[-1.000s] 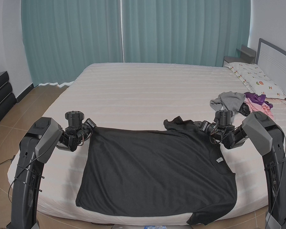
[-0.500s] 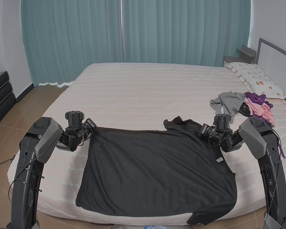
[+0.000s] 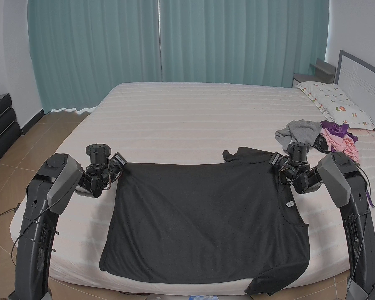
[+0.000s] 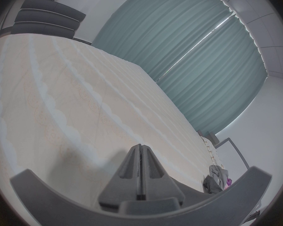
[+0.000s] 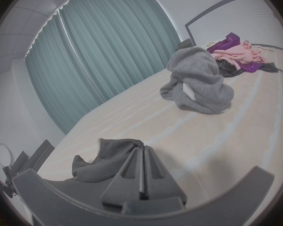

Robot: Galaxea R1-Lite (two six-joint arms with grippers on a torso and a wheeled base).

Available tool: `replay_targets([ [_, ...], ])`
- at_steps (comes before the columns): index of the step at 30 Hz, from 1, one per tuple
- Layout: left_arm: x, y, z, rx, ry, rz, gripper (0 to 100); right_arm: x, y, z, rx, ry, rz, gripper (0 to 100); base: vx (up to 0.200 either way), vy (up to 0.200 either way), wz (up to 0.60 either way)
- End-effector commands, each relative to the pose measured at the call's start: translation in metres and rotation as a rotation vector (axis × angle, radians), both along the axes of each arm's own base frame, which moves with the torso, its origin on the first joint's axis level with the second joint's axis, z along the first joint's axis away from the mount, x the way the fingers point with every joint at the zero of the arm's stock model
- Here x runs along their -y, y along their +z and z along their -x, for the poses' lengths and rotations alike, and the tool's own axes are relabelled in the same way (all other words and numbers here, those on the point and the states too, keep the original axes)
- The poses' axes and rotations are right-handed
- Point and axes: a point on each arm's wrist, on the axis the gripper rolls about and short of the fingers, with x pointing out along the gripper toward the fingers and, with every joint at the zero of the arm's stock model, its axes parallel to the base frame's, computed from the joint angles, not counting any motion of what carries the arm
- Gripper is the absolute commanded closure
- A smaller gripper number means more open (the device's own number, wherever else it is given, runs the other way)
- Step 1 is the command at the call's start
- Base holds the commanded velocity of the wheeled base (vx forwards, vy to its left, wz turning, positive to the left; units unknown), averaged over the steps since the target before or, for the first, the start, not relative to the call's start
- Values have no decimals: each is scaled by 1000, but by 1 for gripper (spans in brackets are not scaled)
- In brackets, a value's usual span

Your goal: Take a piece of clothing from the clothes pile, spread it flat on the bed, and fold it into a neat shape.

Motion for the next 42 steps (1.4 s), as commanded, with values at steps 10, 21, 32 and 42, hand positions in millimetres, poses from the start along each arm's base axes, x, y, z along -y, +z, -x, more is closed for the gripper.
replay_targets([
  [10,-1,5,-6,74,27,2,100,3,24,-14,109,-45,12,100,0,0,0],
  [21,-1,6,-10,101,27,5,100,4,35,-22,178,-74,18,100,0,0,0],
  [32,1,-4,-10,80,6,3,100,3,-9,-19,98,-70,37,100,0,0,0],
  [42,2,-8,-12,20,5,1,0,-2,-24,-15,48,-58,39,0,0,0,0],
])
